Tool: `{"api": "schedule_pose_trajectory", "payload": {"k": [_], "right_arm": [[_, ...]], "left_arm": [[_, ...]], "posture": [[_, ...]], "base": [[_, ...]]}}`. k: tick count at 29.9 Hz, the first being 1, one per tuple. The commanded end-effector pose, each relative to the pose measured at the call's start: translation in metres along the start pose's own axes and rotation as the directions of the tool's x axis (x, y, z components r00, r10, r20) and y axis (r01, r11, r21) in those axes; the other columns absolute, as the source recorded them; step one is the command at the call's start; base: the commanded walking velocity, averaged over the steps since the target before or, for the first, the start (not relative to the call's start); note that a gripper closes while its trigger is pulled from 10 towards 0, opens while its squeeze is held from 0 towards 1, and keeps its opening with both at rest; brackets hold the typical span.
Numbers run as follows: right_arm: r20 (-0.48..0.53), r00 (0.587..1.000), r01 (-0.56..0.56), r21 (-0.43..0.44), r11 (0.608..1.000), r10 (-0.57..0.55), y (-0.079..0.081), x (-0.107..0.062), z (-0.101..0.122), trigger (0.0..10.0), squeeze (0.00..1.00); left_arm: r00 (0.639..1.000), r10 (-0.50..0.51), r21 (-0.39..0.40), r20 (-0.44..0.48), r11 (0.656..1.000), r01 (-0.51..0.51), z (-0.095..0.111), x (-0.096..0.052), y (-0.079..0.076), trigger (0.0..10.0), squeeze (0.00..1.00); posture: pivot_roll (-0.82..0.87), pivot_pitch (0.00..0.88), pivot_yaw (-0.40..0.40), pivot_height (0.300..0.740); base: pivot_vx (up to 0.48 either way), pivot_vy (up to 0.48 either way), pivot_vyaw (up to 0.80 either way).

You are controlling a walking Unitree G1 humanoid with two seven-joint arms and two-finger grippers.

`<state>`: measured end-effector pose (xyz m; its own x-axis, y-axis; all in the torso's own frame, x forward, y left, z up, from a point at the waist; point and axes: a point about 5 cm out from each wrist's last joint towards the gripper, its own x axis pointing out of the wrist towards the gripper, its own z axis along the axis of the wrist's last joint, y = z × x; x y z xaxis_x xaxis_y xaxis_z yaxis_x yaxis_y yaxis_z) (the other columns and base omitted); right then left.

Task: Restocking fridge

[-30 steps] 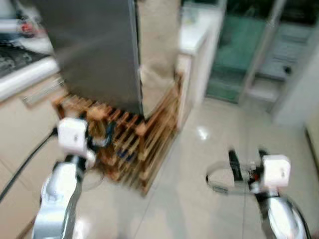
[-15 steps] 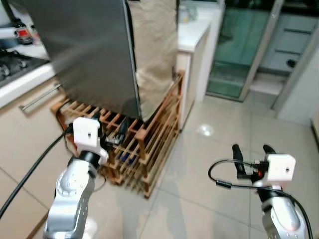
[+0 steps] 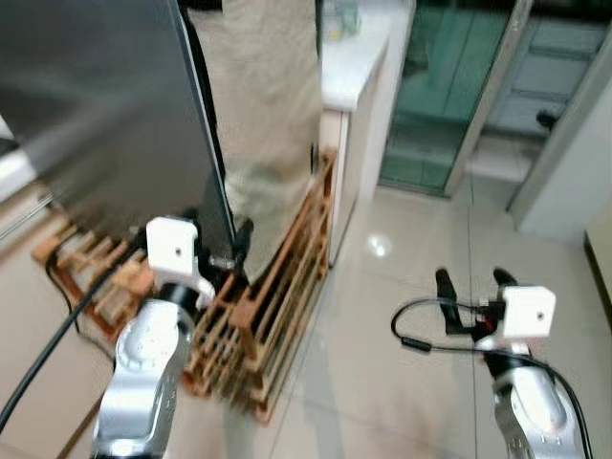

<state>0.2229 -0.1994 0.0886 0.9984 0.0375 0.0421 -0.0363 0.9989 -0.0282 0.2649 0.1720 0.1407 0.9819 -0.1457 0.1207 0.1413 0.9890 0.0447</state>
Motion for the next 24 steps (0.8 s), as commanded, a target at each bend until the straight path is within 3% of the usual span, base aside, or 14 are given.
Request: {"api": "schedule_pose_trajectory", "payload": {"k": [1,4,13,18,24], "right_arm": [[0.009,1.000,-0.022,0.013,1.000,0.022,0.006,0.002,0.002,10.0,0.00],[0.003,1.000,-0.031,0.013,0.999,0.031,0.007,0.001,0.001,10.0,0.00],[-0.010,0.999,-0.039,0.017,0.999,0.040,0.006,0.001,-0.003,10.0,0.00],[-0.011,0.999,-0.043,0.019,0.999,0.043,0.006,0.002,-0.003,10.0,0.00],[-0.010,0.999,-0.040,0.016,0.999,0.040,0.005,0.004,-0.003,10.0,0.00]], "left_arm": [[0.998,0.063,0.015,0.016,0.998,-0.063,0.006,0.002,0.013,10.0,0.00],[0.996,0.085,0.006,0.022,0.996,-0.085,0.008,0.001,0.019,10.0,0.00],[0.999,0.050,-0.024,0.021,0.998,-0.050,0.009,-0.002,0.014,10.0,0.00],[0.996,-0.086,-0.062,0.009,0.994,0.087,0.012,0.004,-0.004,10.0,0.00],[0.990,-0.140,-0.110,0.033,0.984,0.142,0.021,0.014,-0.018,10.0,0.00]], "posture": [[-0.10,0.000,0.017,0.740],[-0.10,0.000,0.017,0.740],[-0.09,0.000,0.015,0.740],[-0.09,0.000,0.012,0.740],[-0.10,0.000,0.015,0.740]], "base": [[0.000,0.000,0.00],[0.000,0.000,0.00],[0.000,0.000,0.00],[0.000,0.000,0.00],[0.000,0.000,0.00]]}}
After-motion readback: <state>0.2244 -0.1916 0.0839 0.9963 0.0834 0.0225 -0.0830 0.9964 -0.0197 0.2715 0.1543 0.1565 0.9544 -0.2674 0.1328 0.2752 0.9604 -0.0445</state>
